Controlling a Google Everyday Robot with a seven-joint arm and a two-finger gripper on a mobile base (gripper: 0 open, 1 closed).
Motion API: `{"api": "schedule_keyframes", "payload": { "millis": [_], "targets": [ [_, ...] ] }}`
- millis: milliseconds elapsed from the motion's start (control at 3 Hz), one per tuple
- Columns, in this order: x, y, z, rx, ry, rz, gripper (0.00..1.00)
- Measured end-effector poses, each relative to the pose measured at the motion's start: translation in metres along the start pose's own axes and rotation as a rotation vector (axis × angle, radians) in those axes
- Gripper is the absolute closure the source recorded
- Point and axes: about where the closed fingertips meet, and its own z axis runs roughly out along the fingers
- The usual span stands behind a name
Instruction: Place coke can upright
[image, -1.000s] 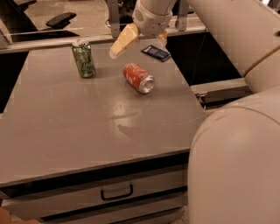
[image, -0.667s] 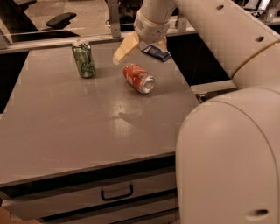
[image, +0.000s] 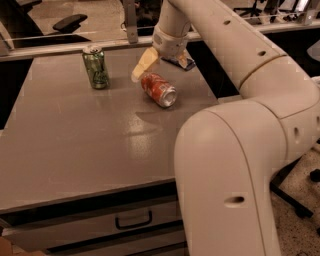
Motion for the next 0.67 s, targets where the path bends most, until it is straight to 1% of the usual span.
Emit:
{"api": "schedule_keyframes", "payload": {
  "millis": [333, 667],
  "targets": [
    [-0.006, 0.002, 0.011, -0.020, 0.028, -0.033, 0.15],
    [-0.022, 0.012, 0.018, -0.052, 0.030, -0.083, 0.38]
  ]
}}
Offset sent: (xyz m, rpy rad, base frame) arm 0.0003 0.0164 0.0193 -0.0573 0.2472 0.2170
